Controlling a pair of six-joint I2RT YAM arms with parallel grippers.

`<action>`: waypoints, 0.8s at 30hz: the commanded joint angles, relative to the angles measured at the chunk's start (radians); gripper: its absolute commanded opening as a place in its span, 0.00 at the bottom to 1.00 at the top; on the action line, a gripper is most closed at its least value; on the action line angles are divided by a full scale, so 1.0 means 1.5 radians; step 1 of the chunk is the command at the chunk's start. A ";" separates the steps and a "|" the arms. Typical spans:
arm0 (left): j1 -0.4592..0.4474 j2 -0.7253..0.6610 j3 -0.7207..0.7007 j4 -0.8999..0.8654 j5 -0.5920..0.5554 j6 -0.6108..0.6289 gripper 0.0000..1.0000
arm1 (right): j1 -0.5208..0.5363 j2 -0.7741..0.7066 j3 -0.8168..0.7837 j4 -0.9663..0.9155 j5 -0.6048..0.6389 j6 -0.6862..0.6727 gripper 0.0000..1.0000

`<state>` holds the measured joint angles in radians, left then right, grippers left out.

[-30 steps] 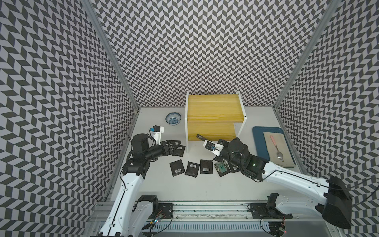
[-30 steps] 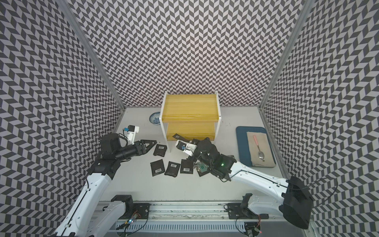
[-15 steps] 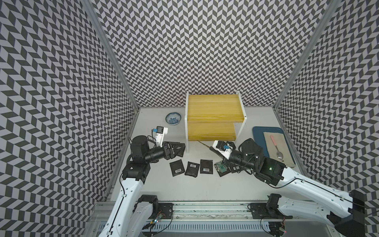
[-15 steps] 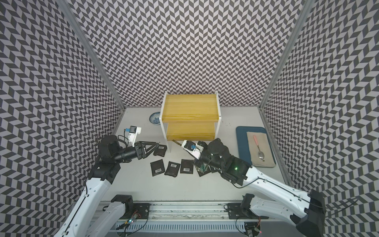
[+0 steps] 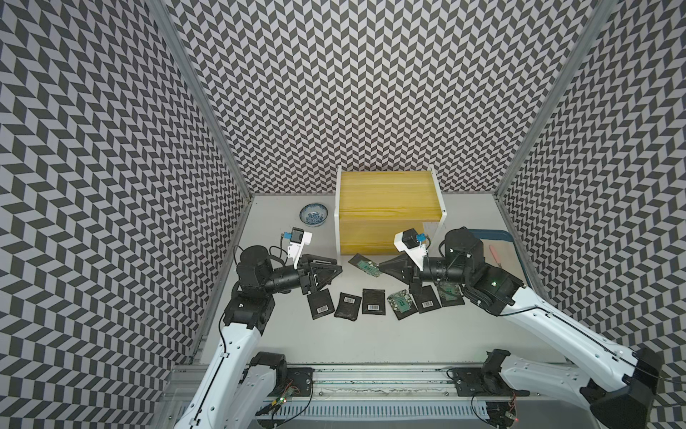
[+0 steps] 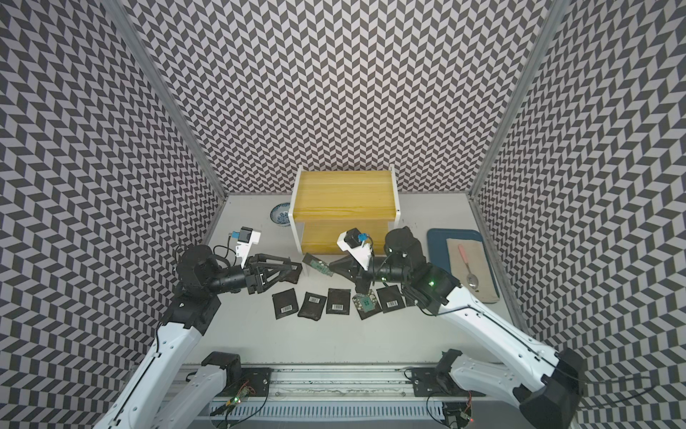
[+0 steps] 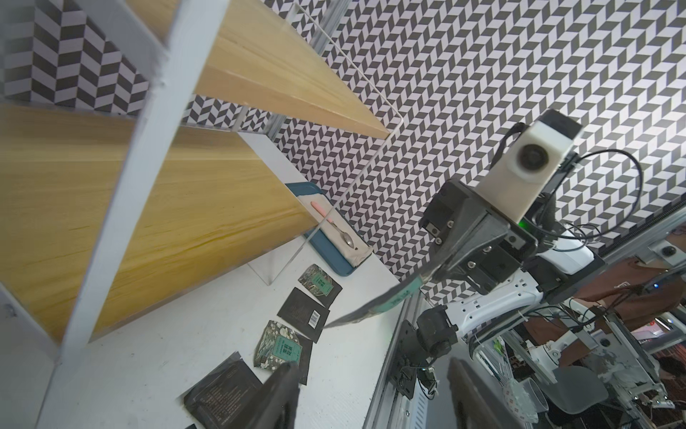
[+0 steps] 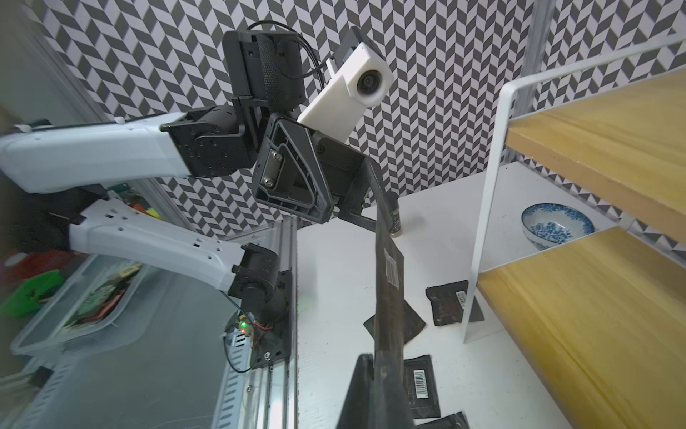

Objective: Remove the tea bags from the shelf
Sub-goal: Place the tea bag at the center of the board.

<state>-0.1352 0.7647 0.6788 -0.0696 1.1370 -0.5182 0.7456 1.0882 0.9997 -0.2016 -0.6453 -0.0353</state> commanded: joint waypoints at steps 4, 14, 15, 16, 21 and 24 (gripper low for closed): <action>-0.029 -0.004 -0.003 0.039 0.010 0.006 0.67 | -0.004 0.021 0.019 0.016 -0.113 0.048 0.04; -0.088 -0.004 -0.006 0.049 0.001 0.008 0.64 | -0.004 0.043 0.018 0.070 -0.148 0.094 0.05; -0.092 -0.006 -0.007 0.048 -0.021 0.009 0.61 | -0.004 0.045 0.019 0.076 -0.147 0.098 0.05; -0.095 -0.006 -0.008 0.045 -0.025 0.011 0.58 | -0.003 0.046 0.021 0.077 -0.142 0.100 0.05; -0.100 -0.008 -0.008 0.028 -0.038 0.018 0.36 | -0.005 0.053 0.027 0.078 -0.130 0.100 0.05; -0.100 -0.007 -0.006 0.024 -0.046 0.022 0.26 | -0.006 0.054 0.029 0.076 -0.127 0.102 0.06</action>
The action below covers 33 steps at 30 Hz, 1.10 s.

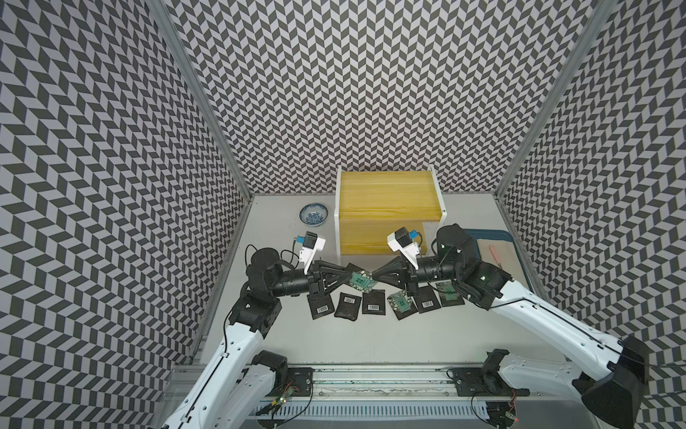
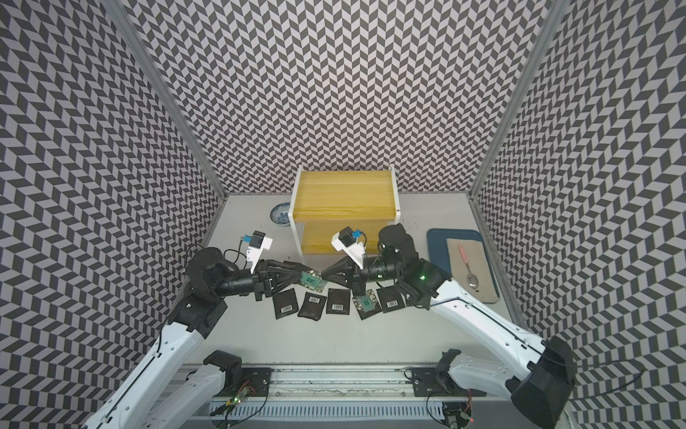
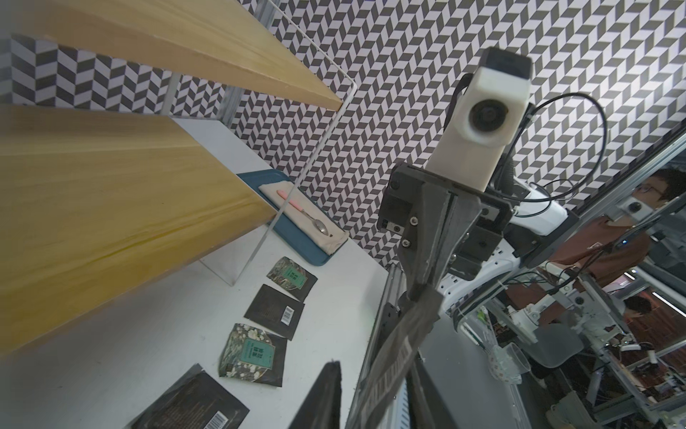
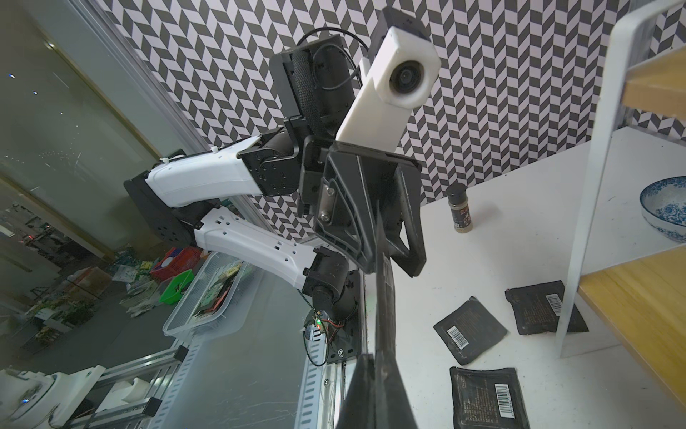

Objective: Remove the tea bags from the shelf
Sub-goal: Place the tea bag at the center of the board.

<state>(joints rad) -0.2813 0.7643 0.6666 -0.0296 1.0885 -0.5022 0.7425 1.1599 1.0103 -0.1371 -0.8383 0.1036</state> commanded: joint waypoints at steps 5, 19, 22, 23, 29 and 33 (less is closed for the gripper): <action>-0.003 -0.005 0.009 -0.026 -0.038 0.022 0.09 | -0.014 0.002 0.021 0.038 0.013 0.018 0.16; 0.053 -0.029 0.059 -0.201 -0.200 0.047 0.00 | -0.096 -0.034 0.015 0.031 0.072 0.028 0.48; 0.071 -0.037 0.056 -0.255 -0.255 0.040 0.00 | -0.107 -0.036 0.007 0.035 0.074 0.030 0.48; 0.078 -0.041 0.052 -0.268 -0.268 0.038 0.00 | -0.109 -0.036 0.004 0.038 0.074 0.032 0.48; 0.095 -0.043 0.056 -0.345 -0.383 0.041 0.00 | -0.118 -0.039 0.001 0.046 0.078 0.034 0.48; 0.131 -0.010 0.066 -0.379 -0.435 0.039 0.00 | -0.121 -0.047 -0.009 0.059 0.076 0.044 0.48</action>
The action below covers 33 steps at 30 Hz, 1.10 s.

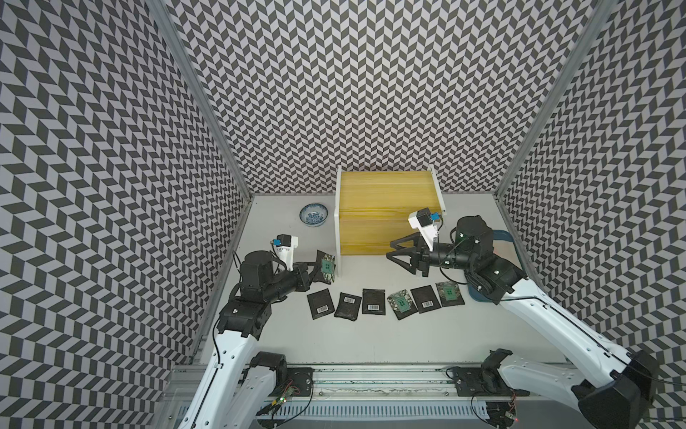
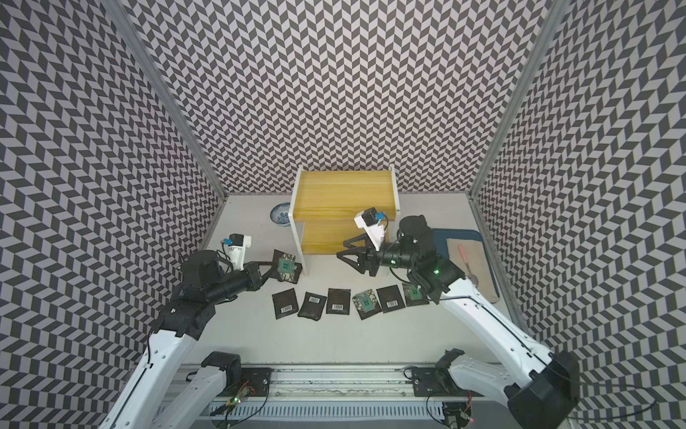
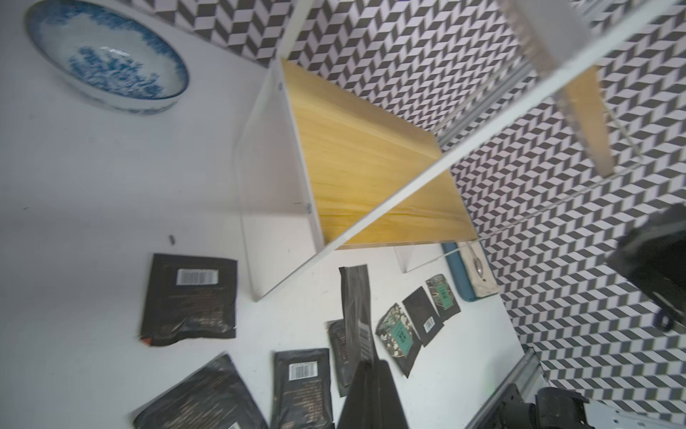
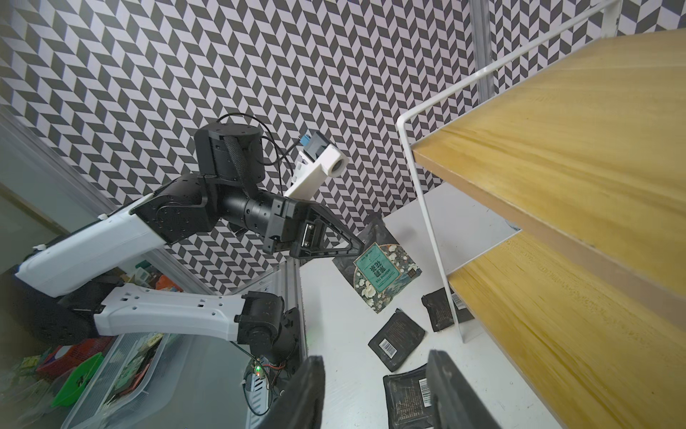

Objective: Remove the tea bags from the shelf
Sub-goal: Place the tea bag at the center of the board.

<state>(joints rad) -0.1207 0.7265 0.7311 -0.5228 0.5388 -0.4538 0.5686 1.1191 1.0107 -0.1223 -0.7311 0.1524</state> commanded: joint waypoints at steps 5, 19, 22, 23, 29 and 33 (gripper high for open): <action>0.117 0.069 0.023 -0.058 -0.067 -0.010 0.00 | -0.005 -0.038 -0.026 0.062 0.011 0.019 0.48; 0.190 0.239 -0.040 0.111 -0.045 -0.079 0.00 | -0.005 -0.072 -0.080 0.101 0.024 0.049 0.48; 0.190 0.266 -0.041 0.134 -0.065 -0.086 0.00 | -0.005 -0.079 -0.092 0.116 0.020 0.057 0.48; 0.190 0.275 -0.041 0.140 -0.070 -0.088 0.00 | -0.005 -0.079 -0.095 0.120 0.020 0.058 0.48; 0.195 0.333 -0.034 0.162 -0.100 -0.094 0.00 | -0.005 -0.079 -0.099 0.122 0.020 0.062 0.48; 0.196 0.365 -0.040 0.180 -0.107 -0.100 0.00 | -0.005 -0.081 -0.106 0.127 0.021 0.064 0.48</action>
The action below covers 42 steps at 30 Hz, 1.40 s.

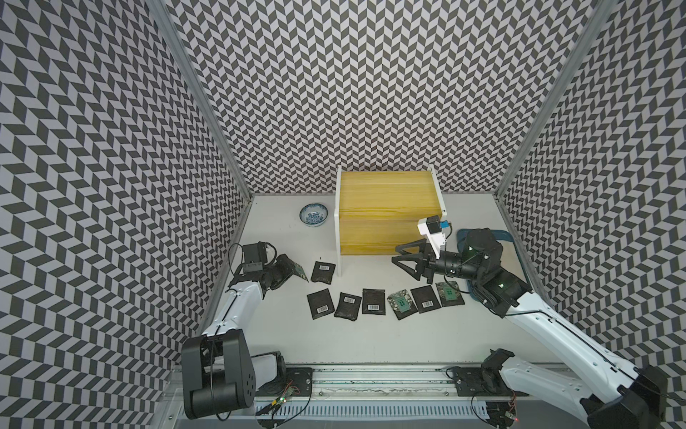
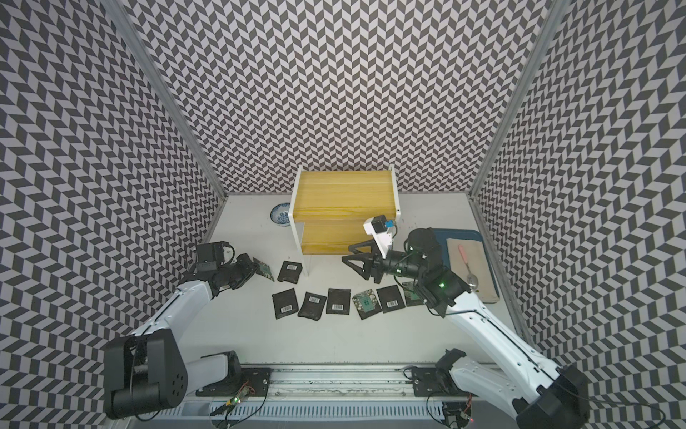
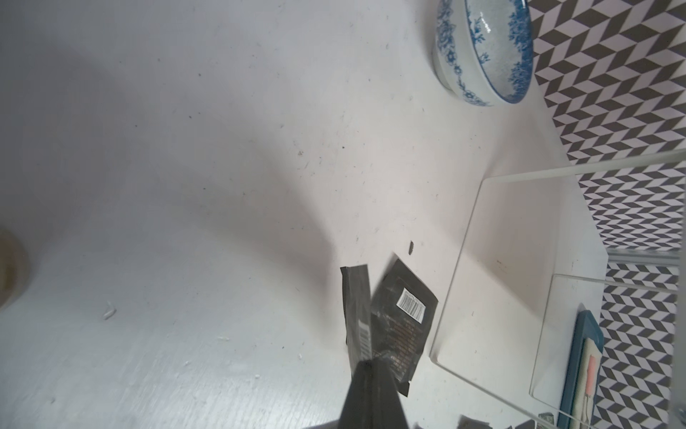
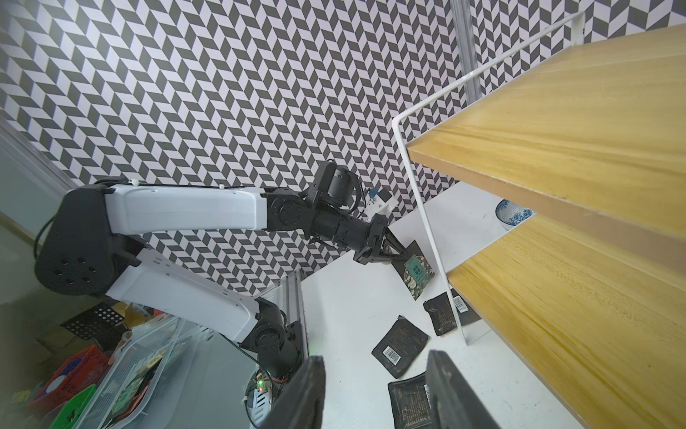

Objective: Remove the tea bags from the shelf
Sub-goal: Place the tea bag at the center of the board.

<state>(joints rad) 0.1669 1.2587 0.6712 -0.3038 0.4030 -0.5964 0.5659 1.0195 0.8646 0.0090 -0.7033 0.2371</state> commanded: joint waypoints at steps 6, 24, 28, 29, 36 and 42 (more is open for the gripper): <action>0.008 0.023 -0.001 0.031 -0.033 -0.005 0.06 | -0.003 -0.018 -0.012 0.039 0.002 0.009 0.48; 0.031 0.021 -0.008 -0.012 -0.067 -0.010 0.26 | -0.003 -0.024 -0.017 0.046 0.002 0.014 0.48; 0.031 0.002 0.002 -0.032 -0.083 -0.010 0.26 | -0.003 -0.023 -0.019 0.051 0.001 0.017 0.48; 0.031 -0.005 0.005 -0.037 -0.089 -0.010 0.27 | -0.003 -0.023 -0.019 0.053 0.000 0.017 0.48; 0.031 -0.040 0.023 -0.065 -0.116 -0.006 0.28 | -0.003 -0.026 -0.021 0.048 0.004 0.018 0.48; 0.030 -0.073 0.029 -0.067 -0.071 0.010 0.34 | -0.003 -0.025 -0.016 0.045 0.017 0.016 0.49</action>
<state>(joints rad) 0.2085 1.1835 0.6830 -0.3866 0.2657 -0.6018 0.5659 1.0004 0.8402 0.0315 -0.6945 0.2558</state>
